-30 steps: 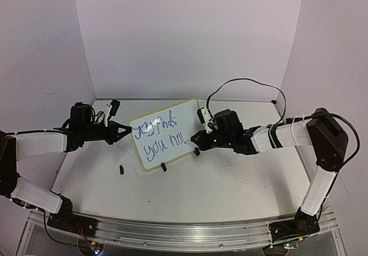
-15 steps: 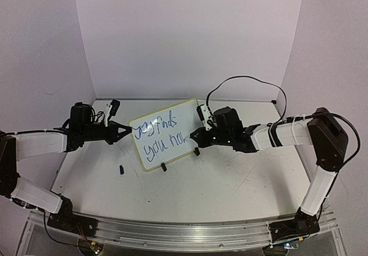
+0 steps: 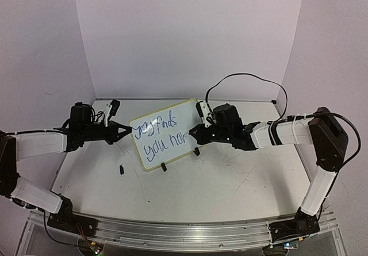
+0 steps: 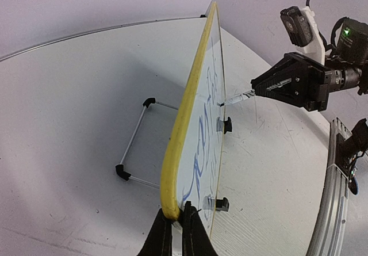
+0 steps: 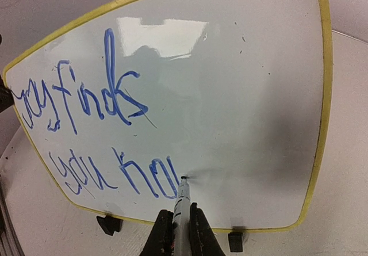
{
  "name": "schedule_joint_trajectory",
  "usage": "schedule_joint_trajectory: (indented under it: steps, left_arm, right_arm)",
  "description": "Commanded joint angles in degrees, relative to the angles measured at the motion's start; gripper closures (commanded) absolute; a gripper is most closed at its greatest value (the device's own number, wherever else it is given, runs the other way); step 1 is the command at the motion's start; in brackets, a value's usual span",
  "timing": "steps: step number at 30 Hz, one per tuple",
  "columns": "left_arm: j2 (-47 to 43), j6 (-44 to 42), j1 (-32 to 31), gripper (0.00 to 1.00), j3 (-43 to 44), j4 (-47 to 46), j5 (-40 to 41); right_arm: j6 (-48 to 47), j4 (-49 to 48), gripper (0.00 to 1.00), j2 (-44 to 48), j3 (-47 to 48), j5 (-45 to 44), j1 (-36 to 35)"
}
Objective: Write a sentence on the whiteboard
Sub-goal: Write on the whiteboard with the whiteboard marker without the cap.
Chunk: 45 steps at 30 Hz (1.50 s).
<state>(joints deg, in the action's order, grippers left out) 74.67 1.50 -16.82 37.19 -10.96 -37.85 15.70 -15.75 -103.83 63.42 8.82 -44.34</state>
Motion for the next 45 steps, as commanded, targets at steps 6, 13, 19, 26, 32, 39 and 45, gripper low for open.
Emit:
schedule_joint_trajectory:
  steps: [6, 13, 19, 26, 32, 39, 45]
  left_arm:
    - [0.85, -4.4, -0.35, 1.0, 1.14, 2.95, 2.51]
    - [0.82, -4.4, -0.33, 1.0, 1.13, 2.94, 2.51]
    - [0.74, -4.4, -0.38, 1.0, 1.13, 2.99, 2.59]
    - [0.96, -4.4, -0.33, 1.0, 1.22, 2.96, 2.51]
    - [1.0, -4.4, -0.32, 1.0, 1.21, 2.97, 2.51]
    - [1.2, -4.34, -0.37, 1.0, 1.22, 3.05, 2.5]
    - [1.61, -4.23, -0.35, 1.0, 1.3, 2.98, 2.25]
  right_arm:
    - [-1.2, -1.57, 1.0, 1.16, 3.02, -2.09, 0.57]
    - [-1.72, -1.22, 1.0, 1.32, 3.64, -2.14, 0.73]
    - [-1.49, -0.95, 1.0, 0.75, 3.35, -1.8, 0.84]
    - [-0.93, -0.69, 1.0, 1.04, 2.13, -1.37, 0.83]
    - [0.08, -0.6, 1.0, 1.84, -0.8, -1.06, 0.83]
    - [0.47, -0.76, 1.0, 2.56, -3.54, -2.04, 0.77]
    - [0.56, -1.2, 1.0, 1.83, -3.29, -2.38, 0.81]
